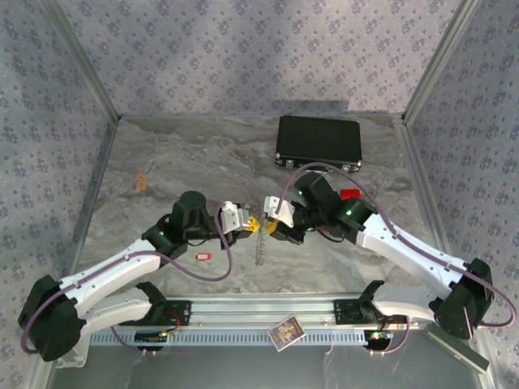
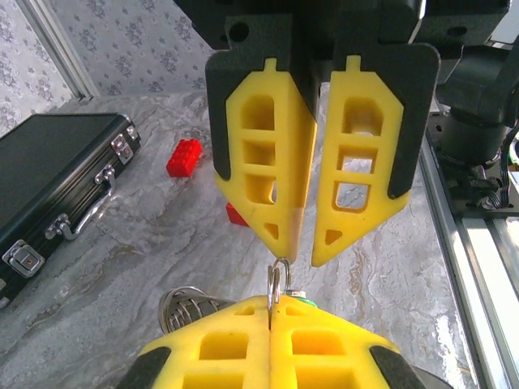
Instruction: Put the keys on the keyring
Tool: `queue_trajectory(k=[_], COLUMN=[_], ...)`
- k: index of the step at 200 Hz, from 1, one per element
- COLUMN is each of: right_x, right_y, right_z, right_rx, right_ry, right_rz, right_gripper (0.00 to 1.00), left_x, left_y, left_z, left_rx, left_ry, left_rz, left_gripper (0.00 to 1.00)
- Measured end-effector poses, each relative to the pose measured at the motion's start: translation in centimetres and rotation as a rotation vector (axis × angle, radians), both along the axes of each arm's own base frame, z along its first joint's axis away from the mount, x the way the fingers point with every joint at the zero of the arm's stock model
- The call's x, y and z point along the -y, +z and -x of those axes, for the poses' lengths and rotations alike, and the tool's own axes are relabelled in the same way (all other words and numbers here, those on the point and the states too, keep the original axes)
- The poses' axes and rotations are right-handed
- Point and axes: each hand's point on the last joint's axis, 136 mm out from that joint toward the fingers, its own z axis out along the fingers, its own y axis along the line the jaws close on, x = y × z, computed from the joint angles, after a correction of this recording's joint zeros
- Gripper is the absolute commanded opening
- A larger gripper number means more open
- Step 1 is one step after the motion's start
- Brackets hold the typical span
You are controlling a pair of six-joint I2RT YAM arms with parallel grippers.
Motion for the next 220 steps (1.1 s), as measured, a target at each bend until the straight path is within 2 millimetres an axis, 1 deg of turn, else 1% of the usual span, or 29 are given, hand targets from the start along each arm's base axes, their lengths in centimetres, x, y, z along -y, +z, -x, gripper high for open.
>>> queue_trajectory(k=[25, 67, 86, 119, 154, 182, 220], right_x=[-0.11, -0.24, -0.28, -0.43, -0.49, -0.51, -0.55], right_y=[0.14, 0.35, 0.4, 0.55, 0.31, 0.18, 0.02], right_z=[-0.03, -0.39, -0.4, -0.47, -0.5, -0.53, -0.58], right_rx=[-0.003, 0.008, 0.008, 0.008, 0.0, -0.002, -0.005], right_ry=[-0.002, -0.014, -0.014, -0.015, -0.014, -0.013, -0.011], right_rz=[-0.008, -0.017, -0.019, -0.028, -0.024, -0.021, -0.014], right_gripper=[0.25, 0.26, 0.22, 0.12, 0.04, 0.0, 0.0], left_x=[0.0, 0.02, 0.02, 0.03, 0.03, 0.03, 0.08], left_y=[0.01, 0.01, 0.02, 0.03, 0.02, 0.03, 0.1], left_z=[0.0, 0.06, 0.07, 0.12, 0.12, 0.12, 0.29], left_rx=[0.001, -0.001, -0.001, -0.001, -0.002, -0.001, -0.003], left_ry=[0.0, -0.004, -0.004, -0.007, -0.007, -0.007, -0.017], left_rz=[0.0, 0.001, 0.001, 0.002, 0.001, 0.002, 0.006], left_gripper=[0.0, 0.0, 0.0, 0.0, 0.0, 0.0, 0.0])
